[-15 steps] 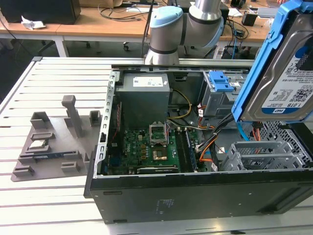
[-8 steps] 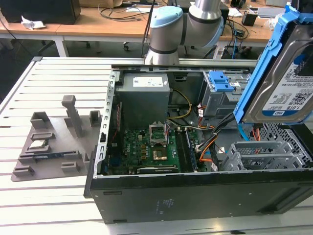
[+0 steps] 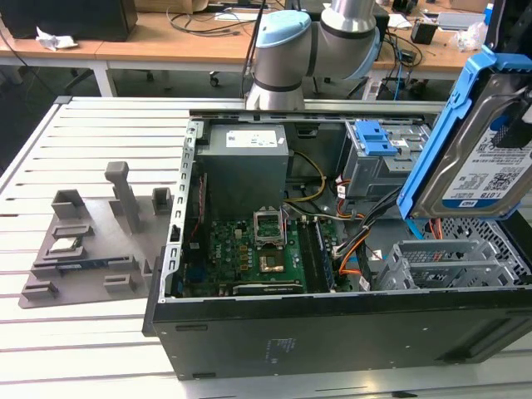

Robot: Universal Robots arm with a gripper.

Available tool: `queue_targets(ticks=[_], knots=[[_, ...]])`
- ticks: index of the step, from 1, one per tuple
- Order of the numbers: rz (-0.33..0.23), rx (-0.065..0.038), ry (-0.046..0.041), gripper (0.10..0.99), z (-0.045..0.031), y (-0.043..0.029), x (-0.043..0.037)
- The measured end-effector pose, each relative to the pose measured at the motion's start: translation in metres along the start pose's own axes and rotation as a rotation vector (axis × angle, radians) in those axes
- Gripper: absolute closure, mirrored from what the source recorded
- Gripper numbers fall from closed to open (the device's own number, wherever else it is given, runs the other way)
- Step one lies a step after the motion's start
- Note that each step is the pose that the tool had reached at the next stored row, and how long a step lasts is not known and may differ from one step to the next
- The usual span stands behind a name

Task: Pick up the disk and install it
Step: 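Pick up the disk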

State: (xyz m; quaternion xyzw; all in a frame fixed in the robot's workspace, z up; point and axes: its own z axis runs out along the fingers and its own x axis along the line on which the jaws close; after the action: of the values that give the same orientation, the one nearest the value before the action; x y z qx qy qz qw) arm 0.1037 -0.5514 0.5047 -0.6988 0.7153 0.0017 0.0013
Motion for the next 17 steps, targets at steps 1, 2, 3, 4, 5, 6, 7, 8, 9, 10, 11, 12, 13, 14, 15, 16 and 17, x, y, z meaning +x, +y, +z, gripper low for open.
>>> queue_targets(ticks=[1, 2, 3, 4, 5, 6, 7, 8, 9, 10, 11, 12, 13, 14, 15, 16, 17], knots=[[0.000, 0.000, -0.0002, 0.725, 0.0029, -0.0008, -0.0004], [0.000, 0.000, -0.0004, 0.725, 0.0055, -0.0018, -0.0008], [0.000, 0.000, 0.0004, 0.725, 0.0080, -0.0040, -0.0015], [0.000, 0.000, 0.0015, 0.725, 0.0087, -0.0053, -0.0021], [0.000, 0.000, 0.0026, 0.725, 0.0096, -0.0074, -0.0030], [0.000, 0.000, 0.0046, 0.725, 0.0108, -0.0107, -0.0046], [0.000, 0.000, 0.0073, 0.725, 0.0130, -0.0147, -0.0063], [0.000, 0.000, 0.0082, 0.725, 0.0148, -0.0162, -0.0065], [0.000, 0.000, 0.0087, 0.725, 0.0158, -0.0168, -0.0066], [0.000, 0.000, 0.0091, 0.725, 0.0168, -0.0174, -0.0067], [0.000, 0.000, 0.0094, 0.725, 0.0177, -0.0179, -0.0067], [0.000, 0.000, 0.0099, 0.725, 0.0187, -0.0183, -0.0067], [0.000, 0.000, 0.0111, 0.725, 0.0196, -0.0184, -0.0067], [0.000, 0.000, 0.0131, 0.725, 0.0205, -0.0186, -0.0066], [0.000, 0.000, 0.0152, 0.725, 0.0226, -0.0189, -0.0066], [0.000, 0.000, 0.0155, 0.725, 0.0252, -0.0192, -0.0067], [0.000, 0.000, 0.0158, 0.725, 0.0278, -0.0195, -0.0067]])
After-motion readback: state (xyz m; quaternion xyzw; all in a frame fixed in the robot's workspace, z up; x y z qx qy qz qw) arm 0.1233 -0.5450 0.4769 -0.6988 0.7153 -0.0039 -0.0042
